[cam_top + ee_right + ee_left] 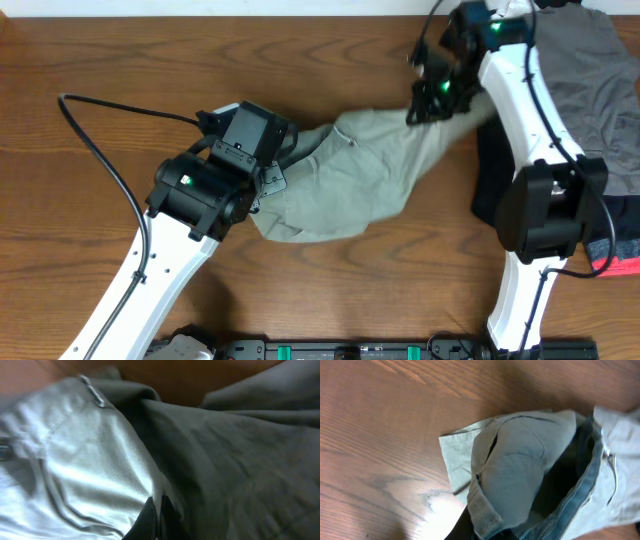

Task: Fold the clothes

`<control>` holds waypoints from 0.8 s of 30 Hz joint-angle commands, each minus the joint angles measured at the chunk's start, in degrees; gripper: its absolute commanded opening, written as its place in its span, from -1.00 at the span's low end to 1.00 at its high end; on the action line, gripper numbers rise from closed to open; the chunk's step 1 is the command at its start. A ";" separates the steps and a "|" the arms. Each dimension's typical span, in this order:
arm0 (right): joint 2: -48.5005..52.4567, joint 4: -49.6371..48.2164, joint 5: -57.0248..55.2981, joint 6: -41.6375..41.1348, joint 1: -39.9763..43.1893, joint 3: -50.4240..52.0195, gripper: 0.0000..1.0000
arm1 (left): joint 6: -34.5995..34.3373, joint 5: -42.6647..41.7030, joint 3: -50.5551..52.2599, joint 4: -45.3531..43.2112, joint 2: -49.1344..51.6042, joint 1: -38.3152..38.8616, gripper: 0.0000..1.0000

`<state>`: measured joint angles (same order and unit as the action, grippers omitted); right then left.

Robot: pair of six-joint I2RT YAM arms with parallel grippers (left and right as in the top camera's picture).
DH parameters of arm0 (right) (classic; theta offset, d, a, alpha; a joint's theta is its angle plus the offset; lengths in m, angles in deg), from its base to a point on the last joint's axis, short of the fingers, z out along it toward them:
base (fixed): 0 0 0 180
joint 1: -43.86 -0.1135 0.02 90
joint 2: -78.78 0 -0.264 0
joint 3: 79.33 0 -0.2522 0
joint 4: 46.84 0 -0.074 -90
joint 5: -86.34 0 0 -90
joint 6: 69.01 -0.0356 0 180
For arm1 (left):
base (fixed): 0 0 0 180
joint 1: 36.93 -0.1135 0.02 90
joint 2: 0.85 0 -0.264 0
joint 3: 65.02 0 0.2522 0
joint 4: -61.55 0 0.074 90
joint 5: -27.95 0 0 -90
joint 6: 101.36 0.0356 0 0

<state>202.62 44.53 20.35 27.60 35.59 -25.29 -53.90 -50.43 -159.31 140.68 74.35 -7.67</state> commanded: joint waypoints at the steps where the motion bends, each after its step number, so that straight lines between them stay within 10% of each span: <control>1: 1.03 0.17 -5.60 -2.32 -0.57 4.70 -0.80 | 1.81 1.51 0.22 0.17 1.16 -0.48 -0.88; 12: 0.76 -13.70 0.20 -0.57 -0.81 -0.66 0.36 | 1.79 0.87 0.22 0.15 5.03 -0.48 -0.88; 24: 8.33 -18.08 1.53 6.34 -6.19 -0.61 0.50 | 1.79 0.87 0.22 -0.07 6.03 -0.48 -0.88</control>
<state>207.53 26.06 20.79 31.62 30.17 -25.42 -53.07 -50.24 -159.31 140.55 80.05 -7.91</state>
